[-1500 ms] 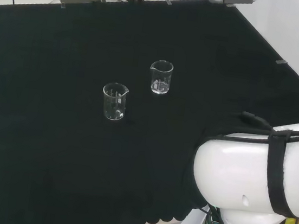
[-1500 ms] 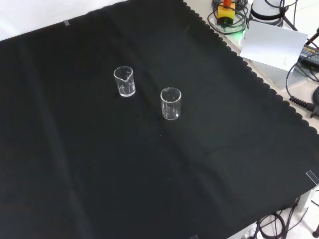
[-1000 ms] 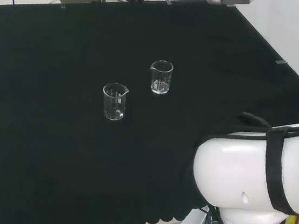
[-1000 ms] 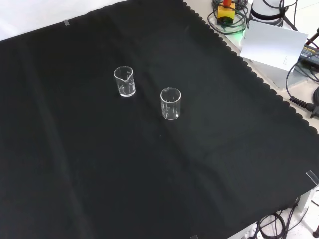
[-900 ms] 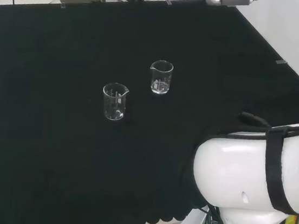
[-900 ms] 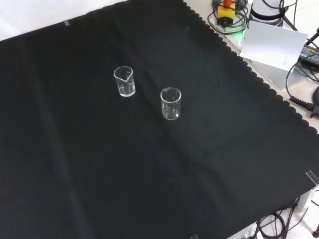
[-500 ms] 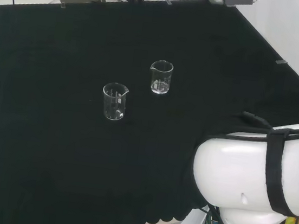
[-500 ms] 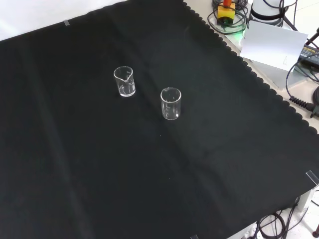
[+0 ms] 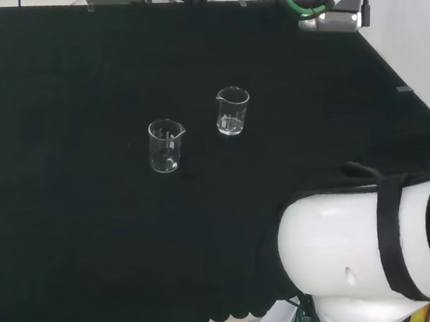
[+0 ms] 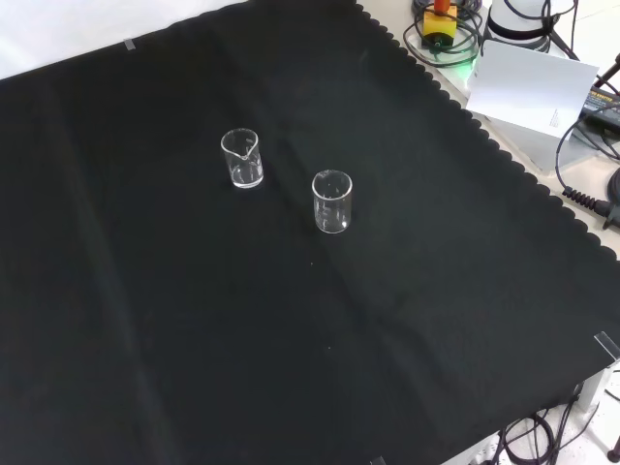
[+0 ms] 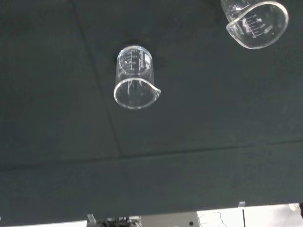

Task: Pick up the beaker on the right.

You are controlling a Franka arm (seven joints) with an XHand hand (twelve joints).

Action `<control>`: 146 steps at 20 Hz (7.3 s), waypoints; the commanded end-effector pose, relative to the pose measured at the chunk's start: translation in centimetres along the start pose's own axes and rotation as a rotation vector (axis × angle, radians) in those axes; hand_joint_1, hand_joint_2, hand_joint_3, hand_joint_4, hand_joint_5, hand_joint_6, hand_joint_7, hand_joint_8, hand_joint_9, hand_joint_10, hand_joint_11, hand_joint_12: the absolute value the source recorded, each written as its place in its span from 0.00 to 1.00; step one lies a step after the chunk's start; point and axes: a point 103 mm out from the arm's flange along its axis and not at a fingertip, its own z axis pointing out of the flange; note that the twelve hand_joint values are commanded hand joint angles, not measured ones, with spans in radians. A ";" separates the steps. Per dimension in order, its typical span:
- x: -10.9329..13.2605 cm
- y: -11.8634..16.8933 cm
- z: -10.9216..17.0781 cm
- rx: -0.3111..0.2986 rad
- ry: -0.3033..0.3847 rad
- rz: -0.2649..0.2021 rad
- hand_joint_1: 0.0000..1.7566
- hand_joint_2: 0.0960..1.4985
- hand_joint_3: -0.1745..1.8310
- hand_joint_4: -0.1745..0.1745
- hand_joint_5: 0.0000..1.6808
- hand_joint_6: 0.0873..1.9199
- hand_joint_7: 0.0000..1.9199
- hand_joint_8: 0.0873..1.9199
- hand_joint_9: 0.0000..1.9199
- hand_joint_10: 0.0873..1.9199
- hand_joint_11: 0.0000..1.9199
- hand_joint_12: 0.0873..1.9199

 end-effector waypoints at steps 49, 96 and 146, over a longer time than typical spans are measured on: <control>-5.7 19.2 26.8 0.165 0.461 -0.312 0.44 0.34 0.36 0.38 0.23 0.00 0.09 0.29 0.17 0.31 0.00 0.72; -3.5 21.9 34.8 0.107 0.810 -0.484 0.58 0.27 0.44 0.47 0.29 0.27 0.26 0.32 0.31 0.25 0.05 0.69; -1.2 13.7 25.1 0.051 0.561 -0.475 0.79 0.42 0.35 0.00 0.79 0.21 0.70 0.20 0.81 0.13 0.63 0.33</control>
